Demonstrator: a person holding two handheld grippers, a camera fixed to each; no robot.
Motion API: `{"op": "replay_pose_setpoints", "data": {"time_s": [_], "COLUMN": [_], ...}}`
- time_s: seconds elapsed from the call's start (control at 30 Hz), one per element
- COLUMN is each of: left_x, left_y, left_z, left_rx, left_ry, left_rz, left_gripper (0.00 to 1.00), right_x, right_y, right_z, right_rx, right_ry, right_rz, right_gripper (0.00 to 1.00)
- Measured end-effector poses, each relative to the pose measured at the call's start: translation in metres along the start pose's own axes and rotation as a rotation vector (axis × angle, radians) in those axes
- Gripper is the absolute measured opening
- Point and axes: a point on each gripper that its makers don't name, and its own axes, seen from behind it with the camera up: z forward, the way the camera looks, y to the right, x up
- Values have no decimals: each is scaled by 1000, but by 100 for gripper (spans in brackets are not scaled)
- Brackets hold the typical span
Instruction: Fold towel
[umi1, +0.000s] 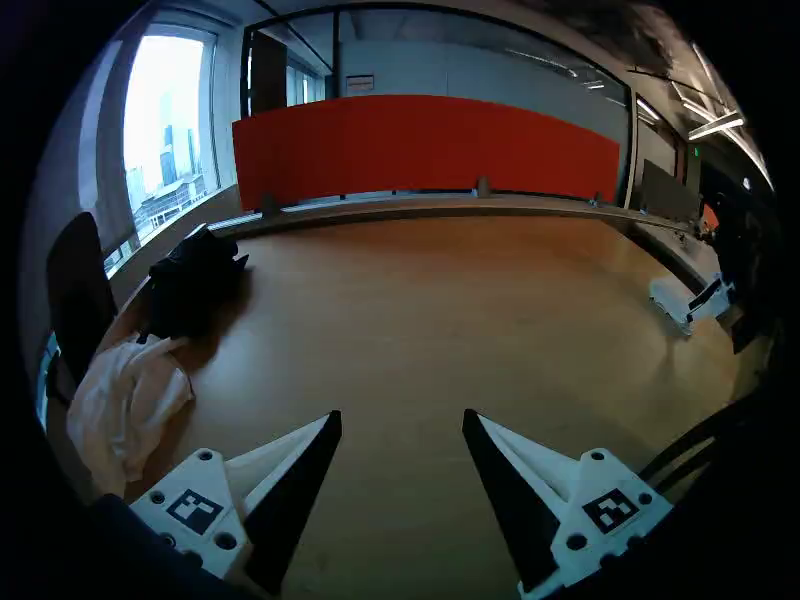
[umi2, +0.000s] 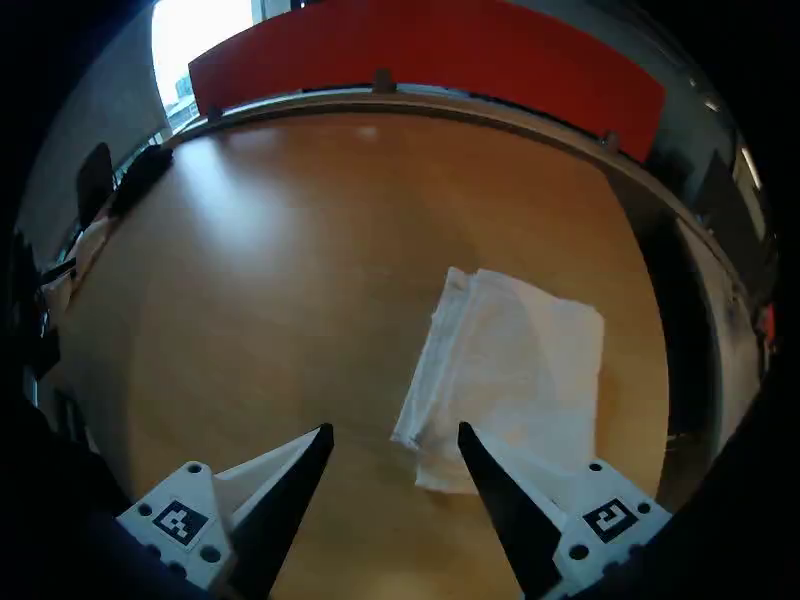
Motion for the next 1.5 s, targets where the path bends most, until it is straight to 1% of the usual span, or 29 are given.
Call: {"op": "replay_pose_setpoints", "data": {"time_s": [0.1, 0.3, 0.5, 0.7, 0.9, 1.07, 1.2, 1.37, 1.5], "left_x": [1, 2, 2, 4, 6, 11, 14, 16, 19], "left_y": [-1, -2, -3, -4, -6, -8, -9, -8, -7], "left_z": [0, 1, 1, 3, 5, 7, 8, 9, 11], "left_rx": [1, 2, 4, 2, 3, 5, 7, 7, 4], "left_ry": [2, 4, 5, 7, 8, 15, 21, 29, 40], "left_rz": [0, -5, -8, -9, -19, -29, -35, -46, -60], "left_gripper": [89, 89, 90, 90, 89, 90, 90, 90, 90], "right_x": [2, 9, 10, 17, 31, 47, 61, 75, 90], "right_y": [2, 4, 7, 6, 4, 8, 11, 14, 9], "right_z": [0, -3, -7, -11, -16, -23, -32, -44, -54], "right_rx": [-18, -44, -71, -100, -135, -182, -217, -249, -252], "right_ry": [8, 47, 81, 136, 222, 317, 403, 485, 554], "right_rz": [13, 70, 109, 145, 181, 205, 231, 270, 279], "right_gripper": [100, 100, 100, 100, 100, 100, 100, 100, 100]}}
